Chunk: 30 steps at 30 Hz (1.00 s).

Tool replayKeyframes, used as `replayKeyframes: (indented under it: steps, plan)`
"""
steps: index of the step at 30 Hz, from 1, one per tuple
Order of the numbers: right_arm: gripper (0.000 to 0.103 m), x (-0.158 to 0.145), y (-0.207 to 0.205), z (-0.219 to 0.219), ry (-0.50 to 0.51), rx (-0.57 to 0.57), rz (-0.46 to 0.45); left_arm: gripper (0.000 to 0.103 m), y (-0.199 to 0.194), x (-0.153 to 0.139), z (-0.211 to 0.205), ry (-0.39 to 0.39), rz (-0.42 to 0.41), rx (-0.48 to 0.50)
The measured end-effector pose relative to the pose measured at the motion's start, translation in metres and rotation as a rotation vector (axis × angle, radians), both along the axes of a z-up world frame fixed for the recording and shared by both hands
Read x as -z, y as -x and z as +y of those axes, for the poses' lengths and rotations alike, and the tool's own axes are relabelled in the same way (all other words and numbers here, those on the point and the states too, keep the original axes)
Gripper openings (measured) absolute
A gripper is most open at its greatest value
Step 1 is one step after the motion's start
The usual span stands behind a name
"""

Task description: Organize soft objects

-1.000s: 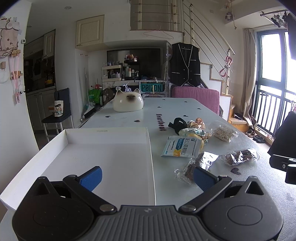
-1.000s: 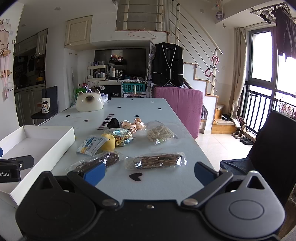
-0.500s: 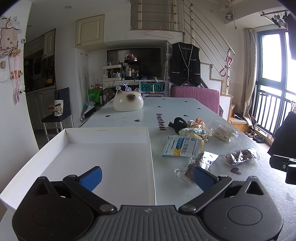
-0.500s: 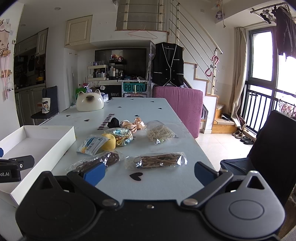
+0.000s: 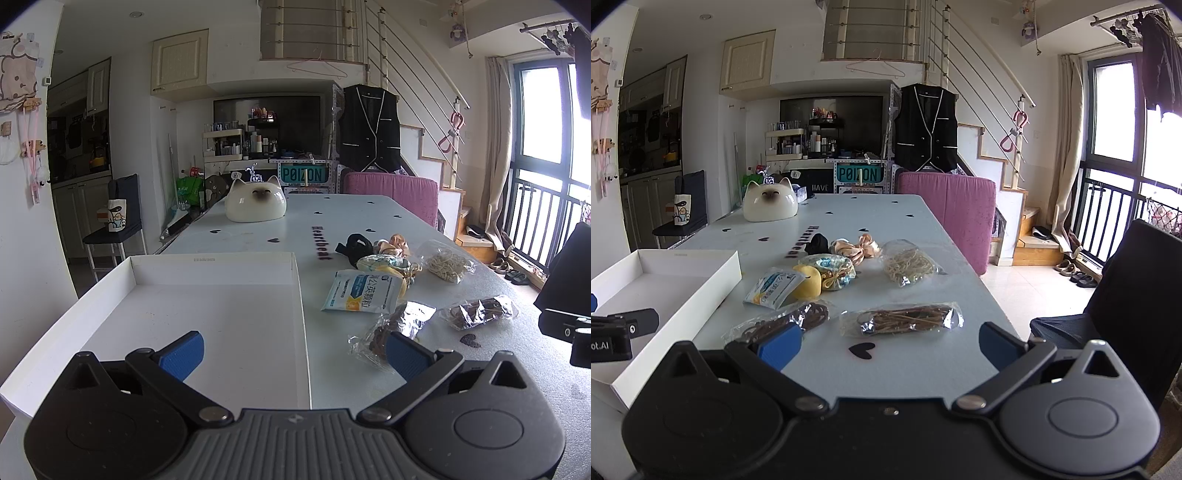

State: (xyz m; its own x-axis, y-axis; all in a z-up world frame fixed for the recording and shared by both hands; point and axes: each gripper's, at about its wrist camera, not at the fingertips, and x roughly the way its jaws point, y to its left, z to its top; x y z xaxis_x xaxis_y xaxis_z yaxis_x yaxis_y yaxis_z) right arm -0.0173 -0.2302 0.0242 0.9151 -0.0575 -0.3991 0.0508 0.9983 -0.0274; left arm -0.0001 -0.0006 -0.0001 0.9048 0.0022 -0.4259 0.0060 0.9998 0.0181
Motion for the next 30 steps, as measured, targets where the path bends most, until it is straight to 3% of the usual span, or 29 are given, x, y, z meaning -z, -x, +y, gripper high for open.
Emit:
replayKeyframes:
  steps: [30]
  plan:
    - [0.103,0.0018,0.0014,-0.0007,-0.001,-0.001,-0.001,0.103,-0.0001,0.0000,0.0000,0.000,0.000,0.000]
